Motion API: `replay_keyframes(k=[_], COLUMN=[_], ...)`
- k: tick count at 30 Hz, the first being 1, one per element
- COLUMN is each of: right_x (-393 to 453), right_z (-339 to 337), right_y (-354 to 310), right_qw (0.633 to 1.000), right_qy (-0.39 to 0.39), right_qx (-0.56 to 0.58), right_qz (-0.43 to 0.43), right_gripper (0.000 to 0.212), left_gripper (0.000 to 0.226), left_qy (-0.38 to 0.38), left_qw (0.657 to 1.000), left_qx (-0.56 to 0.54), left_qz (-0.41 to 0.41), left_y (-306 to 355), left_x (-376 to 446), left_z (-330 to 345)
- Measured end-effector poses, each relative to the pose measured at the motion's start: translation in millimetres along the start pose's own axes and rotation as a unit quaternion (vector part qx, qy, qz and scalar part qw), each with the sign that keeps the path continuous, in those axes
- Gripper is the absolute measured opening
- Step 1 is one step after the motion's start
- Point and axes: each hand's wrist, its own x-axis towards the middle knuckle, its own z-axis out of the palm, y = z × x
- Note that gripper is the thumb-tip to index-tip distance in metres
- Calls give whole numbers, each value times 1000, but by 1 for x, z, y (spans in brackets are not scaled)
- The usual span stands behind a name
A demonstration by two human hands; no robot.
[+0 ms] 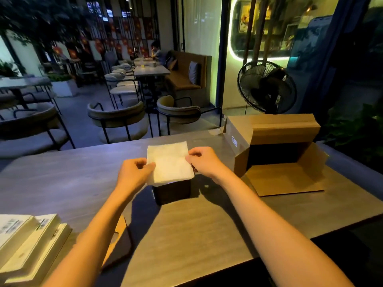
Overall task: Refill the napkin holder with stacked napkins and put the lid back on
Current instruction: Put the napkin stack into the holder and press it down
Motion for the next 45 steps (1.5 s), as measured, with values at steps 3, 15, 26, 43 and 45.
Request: replay_keyframes(k=[3, 15, 26, 43, 45], right_x=[11, 12, 8, 2, 1], right_z=[19, 20, 23, 19, 17], right_y=[2, 4, 10, 7, 7], right_qw=[998, 990, 983, 958, 957], right_qy=[-2, 56, 33, 40, 38], right_qx=[-60, -124, -171, -252, -253], right_qz=[-4, -32, -65, -132, -135], right_gripper=[15, 22, 22, 15, 14], left_gripper=[20, 43, 52, 51, 48], left_qy=[1, 22, 51, -119, -97], left_qw=[995, 994, 957, 901, 895], left_qx=[100, 98, 262, 368, 377], left_qz=[7, 39, 117, 197, 217], left_y=[-20, -14, -13, -10, -11], left_x=[10, 4, 8, 31, 31], left_z=[-4, 9, -2, 8, 9])
